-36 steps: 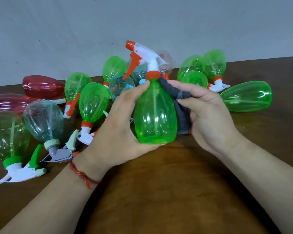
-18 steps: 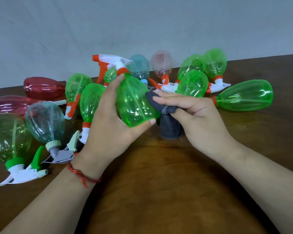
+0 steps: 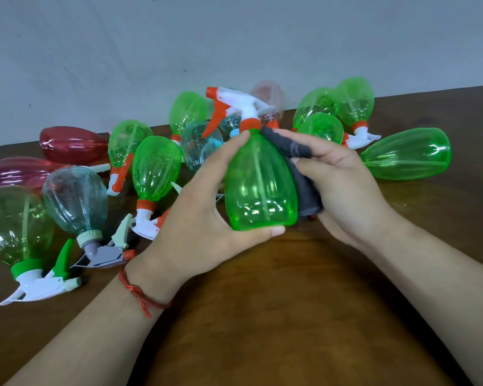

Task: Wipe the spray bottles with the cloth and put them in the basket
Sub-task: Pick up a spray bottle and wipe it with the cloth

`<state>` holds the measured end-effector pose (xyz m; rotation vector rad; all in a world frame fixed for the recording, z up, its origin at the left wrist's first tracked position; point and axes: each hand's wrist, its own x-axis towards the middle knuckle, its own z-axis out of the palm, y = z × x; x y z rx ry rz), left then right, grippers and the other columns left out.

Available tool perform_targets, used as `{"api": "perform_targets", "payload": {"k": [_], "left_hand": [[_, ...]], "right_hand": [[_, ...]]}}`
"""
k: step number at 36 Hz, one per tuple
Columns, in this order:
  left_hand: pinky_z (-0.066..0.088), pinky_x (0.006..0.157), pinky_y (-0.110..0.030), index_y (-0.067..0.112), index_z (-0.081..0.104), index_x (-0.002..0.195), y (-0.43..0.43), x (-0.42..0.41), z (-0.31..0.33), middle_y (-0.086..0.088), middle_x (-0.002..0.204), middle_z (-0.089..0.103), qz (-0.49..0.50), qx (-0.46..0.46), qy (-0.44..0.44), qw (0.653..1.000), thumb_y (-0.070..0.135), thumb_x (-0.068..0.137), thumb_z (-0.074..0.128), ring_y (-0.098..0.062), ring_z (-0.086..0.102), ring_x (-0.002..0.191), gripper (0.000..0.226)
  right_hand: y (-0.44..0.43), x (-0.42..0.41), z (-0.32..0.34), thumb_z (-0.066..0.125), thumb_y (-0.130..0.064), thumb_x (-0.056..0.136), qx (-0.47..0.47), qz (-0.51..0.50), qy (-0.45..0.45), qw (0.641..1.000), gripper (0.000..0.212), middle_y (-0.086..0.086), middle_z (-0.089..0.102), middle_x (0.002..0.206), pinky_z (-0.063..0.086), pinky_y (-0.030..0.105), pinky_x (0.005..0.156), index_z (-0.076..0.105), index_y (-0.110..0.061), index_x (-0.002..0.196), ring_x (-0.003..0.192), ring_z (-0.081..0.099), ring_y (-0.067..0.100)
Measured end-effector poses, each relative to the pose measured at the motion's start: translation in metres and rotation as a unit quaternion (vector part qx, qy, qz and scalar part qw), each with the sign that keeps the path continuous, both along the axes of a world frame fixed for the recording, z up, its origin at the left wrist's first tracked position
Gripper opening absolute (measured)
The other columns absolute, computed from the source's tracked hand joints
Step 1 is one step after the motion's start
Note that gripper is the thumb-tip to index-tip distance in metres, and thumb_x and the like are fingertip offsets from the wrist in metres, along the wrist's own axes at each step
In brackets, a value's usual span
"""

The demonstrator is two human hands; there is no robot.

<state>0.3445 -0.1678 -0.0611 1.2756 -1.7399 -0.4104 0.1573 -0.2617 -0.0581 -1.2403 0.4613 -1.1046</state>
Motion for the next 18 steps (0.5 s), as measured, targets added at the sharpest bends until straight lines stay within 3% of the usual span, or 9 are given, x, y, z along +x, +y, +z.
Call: {"api": "perform_targets", "payload": {"k": [2,5,12,16,18], "left_hand": [[0.044,0.121,-0.038,0.019,0.032,0.166,0.0009,-0.0020,0.0002,0.016,0.162,0.046,-0.025,0.005,0.055,0.998,0.026,0.070,0.099,-0.013,0.051,0.147,0.116],[0.043,0.120,-0.029,0.020,0.028,0.167,-0.0010,0.0005,-0.0014,0.026,0.160,0.043,-0.027,0.020,0.054,0.998,0.023,0.071,0.098,-0.006,0.050,0.146,0.118],[0.043,0.123,-0.040,0.016,0.029,0.167,-0.0020,0.0022,-0.0038,0.009,0.165,0.044,-0.013,0.007,0.006,1.000,0.026,0.074,0.099,-0.015,0.048,0.151,0.117],[0.042,0.119,-0.025,0.017,0.029,0.168,-0.0002,0.0001,-0.0029,0.022,0.161,0.044,-0.007,-0.002,0.026,1.000,0.026,0.074,0.098,-0.004,0.049,0.147,0.116],[0.044,0.118,-0.024,0.019,0.030,0.167,-0.0006,-0.0008,-0.0024,0.019,0.161,0.046,0.005,-0.002,0.056,0.998,0.025,0.075,0.097,-0.004,0.051,0.146,0.114]], "right_hand": [[-0.0002,-0.0005,0.0012,0.044,0.014,0.100,0.037,0.026,-0.035,0.998,0.046,0.015,0.073,0.130,0.058,0.034,0.100,0.066,-0.004,0.135,0.119,0.071,0.026],[0.0012,-0.0003,0.0013,0.043,0.012,0.101,0.043,0.036,-0.040,0.998,0.045,0.013,0.072,0.132,0.055,0.036,0.105,0.066,-0.005,0.135,0.125,0.068,0.026],[0.0010,-0.0004,-0.0022,0.044,0.015,0.099,0.012,0.005,-0.014,1.000,0.047,0.008,0.075,0.127,0.054,0.033,0.106,0.071,-0.010,0.127,0.124,0.069,0.022],[0.0014,0.0007,-0.0041,0.048,0.015,0.097,-0.004,-0.011,-0.003,1.000,0.046,0.011,0.074,0.131,0.049,0.043,0.114,0.070,-0.007,0.132,0.128,0.067,0.027],[0.0021,0.0011,-0.0040,0.053,0.009,0.093,-0.011,-0.023,-0.003,1.000,0.045,0.012,0.073,0.131,0.046,0.047,0.117,0.072,-0.009,0.130,0.130,0.065,0.028]]}}
